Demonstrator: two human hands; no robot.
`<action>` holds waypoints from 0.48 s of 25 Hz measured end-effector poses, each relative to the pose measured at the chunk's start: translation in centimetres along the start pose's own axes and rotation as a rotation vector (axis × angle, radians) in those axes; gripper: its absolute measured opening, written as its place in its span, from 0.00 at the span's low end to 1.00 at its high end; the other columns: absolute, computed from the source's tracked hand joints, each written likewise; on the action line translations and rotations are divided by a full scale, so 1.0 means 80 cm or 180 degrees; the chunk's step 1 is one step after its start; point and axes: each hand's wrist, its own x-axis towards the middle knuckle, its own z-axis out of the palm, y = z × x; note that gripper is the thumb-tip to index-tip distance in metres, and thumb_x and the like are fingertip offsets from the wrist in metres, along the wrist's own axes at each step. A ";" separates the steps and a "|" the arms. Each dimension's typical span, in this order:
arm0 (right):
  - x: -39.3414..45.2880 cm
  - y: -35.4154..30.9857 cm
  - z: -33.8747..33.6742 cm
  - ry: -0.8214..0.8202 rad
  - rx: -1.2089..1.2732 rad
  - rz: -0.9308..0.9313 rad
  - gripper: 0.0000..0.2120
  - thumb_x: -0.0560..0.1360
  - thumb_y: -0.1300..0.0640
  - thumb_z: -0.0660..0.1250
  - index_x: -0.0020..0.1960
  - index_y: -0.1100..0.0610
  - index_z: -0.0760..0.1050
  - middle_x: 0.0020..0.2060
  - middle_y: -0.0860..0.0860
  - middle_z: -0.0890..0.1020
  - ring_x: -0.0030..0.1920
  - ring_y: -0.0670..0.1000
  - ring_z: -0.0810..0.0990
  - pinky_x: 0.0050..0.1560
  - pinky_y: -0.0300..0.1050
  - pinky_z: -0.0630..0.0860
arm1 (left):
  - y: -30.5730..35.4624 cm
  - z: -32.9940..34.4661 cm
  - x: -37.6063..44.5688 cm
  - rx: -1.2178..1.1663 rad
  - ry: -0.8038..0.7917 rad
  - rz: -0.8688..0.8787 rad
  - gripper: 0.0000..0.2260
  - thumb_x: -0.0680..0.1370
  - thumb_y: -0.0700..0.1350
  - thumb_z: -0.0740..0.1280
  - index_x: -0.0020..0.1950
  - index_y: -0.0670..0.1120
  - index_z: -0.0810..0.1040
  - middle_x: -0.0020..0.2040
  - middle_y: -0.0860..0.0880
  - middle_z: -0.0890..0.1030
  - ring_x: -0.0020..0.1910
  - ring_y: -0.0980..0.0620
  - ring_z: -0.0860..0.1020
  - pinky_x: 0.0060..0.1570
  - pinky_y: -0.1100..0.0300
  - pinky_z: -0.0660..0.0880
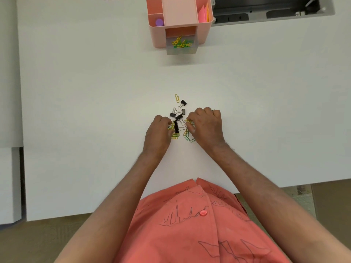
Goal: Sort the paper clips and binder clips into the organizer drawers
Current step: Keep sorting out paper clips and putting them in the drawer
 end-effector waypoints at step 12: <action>-0.001 0.011 -0.009 0.0083 -0.0064 -0.0110 0.09 0.78 0.52 0.64 0.42 0.51 0.79 0.35 0.47 0.80 0.42 0.52 0.78 0.49 0.49 0.64 | 0.010 0.003 0.000 0.0344 0.0058 0.0010 0.06 0.78 0.38 0.63 0.53 0.42 0.76 0.52 0.45 0.77 0.48 0.43 0.76 0.43 0.51 0.73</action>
